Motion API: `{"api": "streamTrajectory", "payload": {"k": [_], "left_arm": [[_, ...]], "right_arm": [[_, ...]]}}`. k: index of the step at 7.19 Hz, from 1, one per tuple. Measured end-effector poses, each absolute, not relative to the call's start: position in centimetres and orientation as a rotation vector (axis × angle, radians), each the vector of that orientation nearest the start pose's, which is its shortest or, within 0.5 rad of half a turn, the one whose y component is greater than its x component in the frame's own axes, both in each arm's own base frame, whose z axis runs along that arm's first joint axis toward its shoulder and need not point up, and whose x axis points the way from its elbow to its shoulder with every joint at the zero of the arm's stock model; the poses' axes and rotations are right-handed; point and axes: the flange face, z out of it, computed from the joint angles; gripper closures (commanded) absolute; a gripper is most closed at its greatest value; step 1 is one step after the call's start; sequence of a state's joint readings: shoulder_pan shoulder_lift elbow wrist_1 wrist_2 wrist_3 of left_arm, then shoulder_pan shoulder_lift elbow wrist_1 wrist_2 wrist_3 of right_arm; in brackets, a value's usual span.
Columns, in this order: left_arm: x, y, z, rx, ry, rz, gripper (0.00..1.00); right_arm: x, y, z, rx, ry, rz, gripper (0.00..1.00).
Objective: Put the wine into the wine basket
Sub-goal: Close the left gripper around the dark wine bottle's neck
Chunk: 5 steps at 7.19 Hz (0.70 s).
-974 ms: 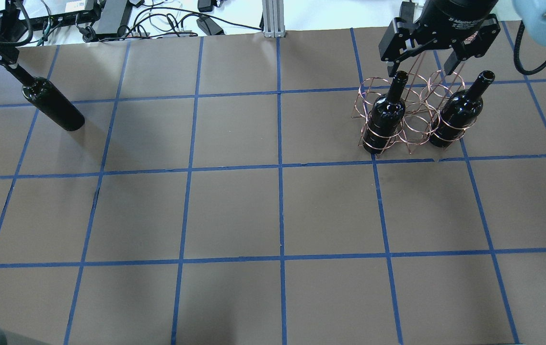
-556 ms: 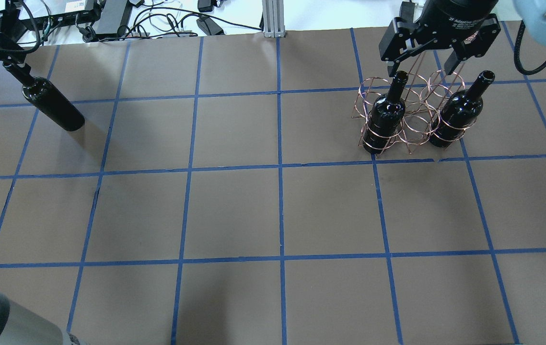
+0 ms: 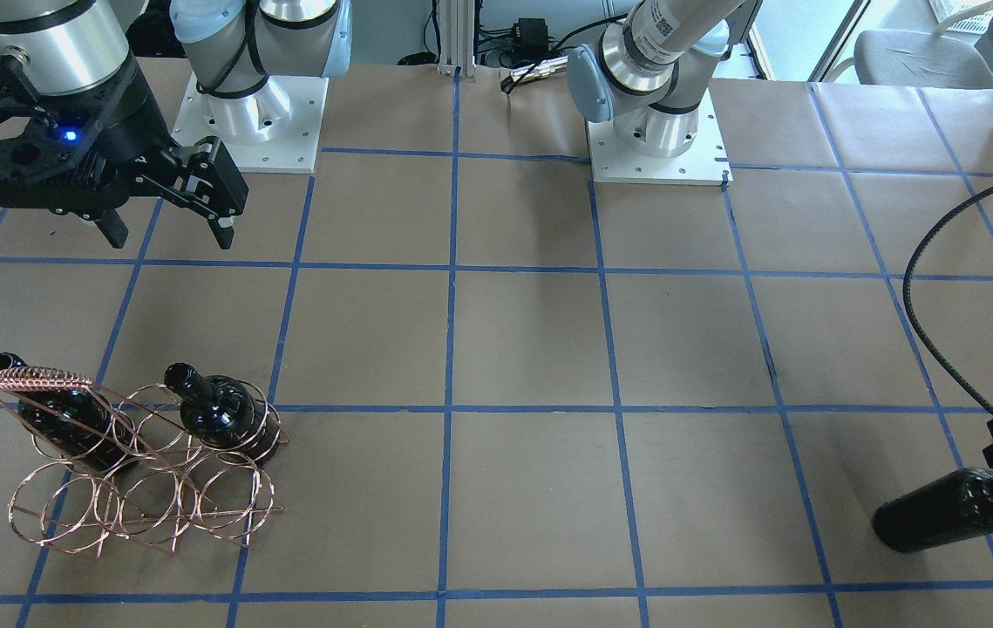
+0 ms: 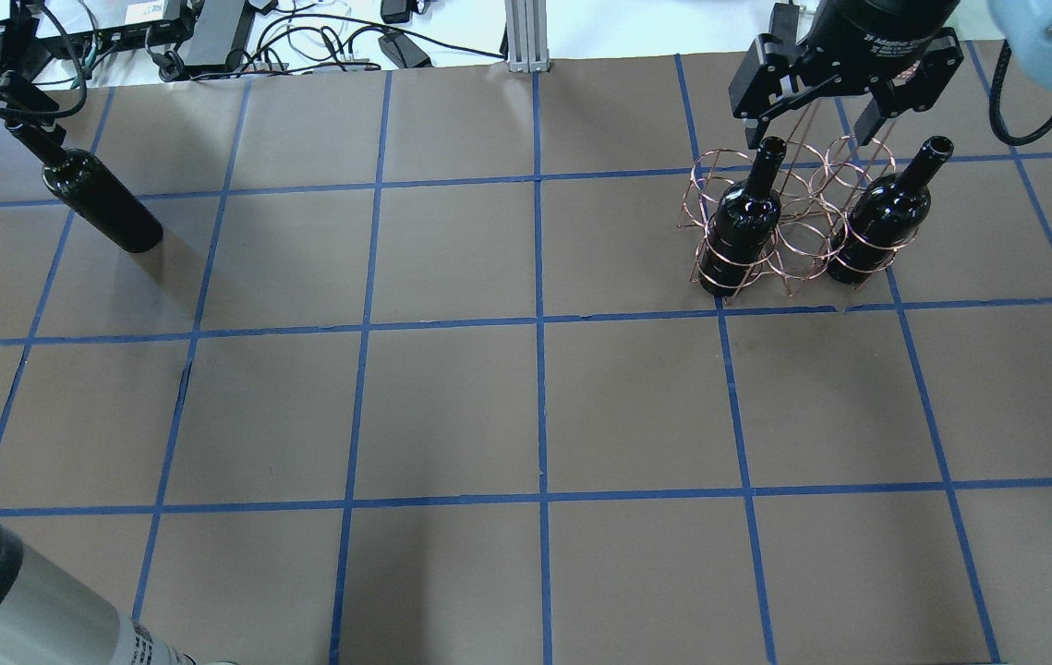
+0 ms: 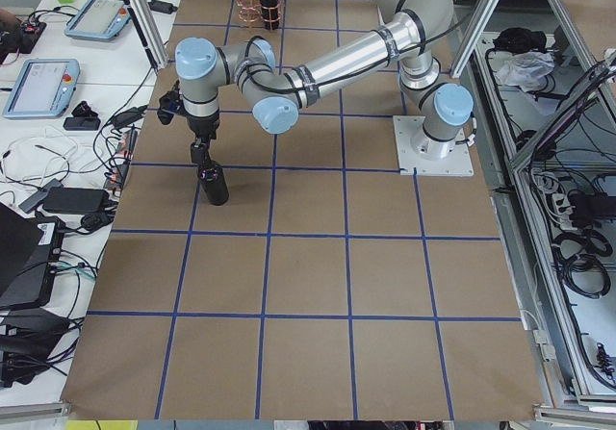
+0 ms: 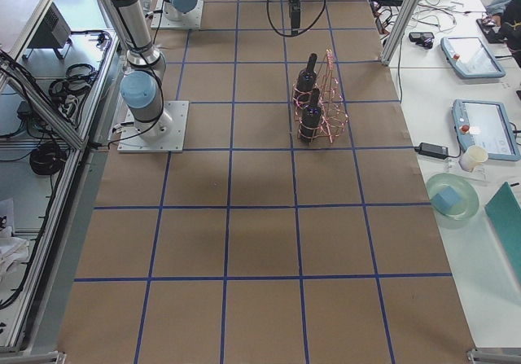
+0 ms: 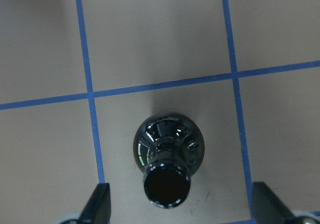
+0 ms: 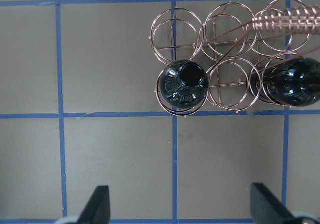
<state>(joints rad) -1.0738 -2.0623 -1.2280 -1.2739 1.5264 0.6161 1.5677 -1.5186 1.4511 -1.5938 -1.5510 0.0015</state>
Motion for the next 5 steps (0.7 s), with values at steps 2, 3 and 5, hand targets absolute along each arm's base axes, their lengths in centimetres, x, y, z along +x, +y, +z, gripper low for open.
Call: {"api": "streamTrajectory", "payload": {"k": [2,3,5], "left_arm": [[21.79,-68.73,38.68,0.188,3.084,-0.241,0.21],[21.89,-68.86,38.53,0.182,3.081,-0.247,0.21],[22.00,-69.04,38.20,0.172,3.079,-0.255,0.21]], "right_arm": [[13.36,-52.22,52.32,0.006,3.120,-0.141,0.00],[13.35,-52.22,52.32,0.006,3.120,-0.141,0.00],[13.35,-52.22,52.32,0.006,3.120,-0.141,0.00]]}}
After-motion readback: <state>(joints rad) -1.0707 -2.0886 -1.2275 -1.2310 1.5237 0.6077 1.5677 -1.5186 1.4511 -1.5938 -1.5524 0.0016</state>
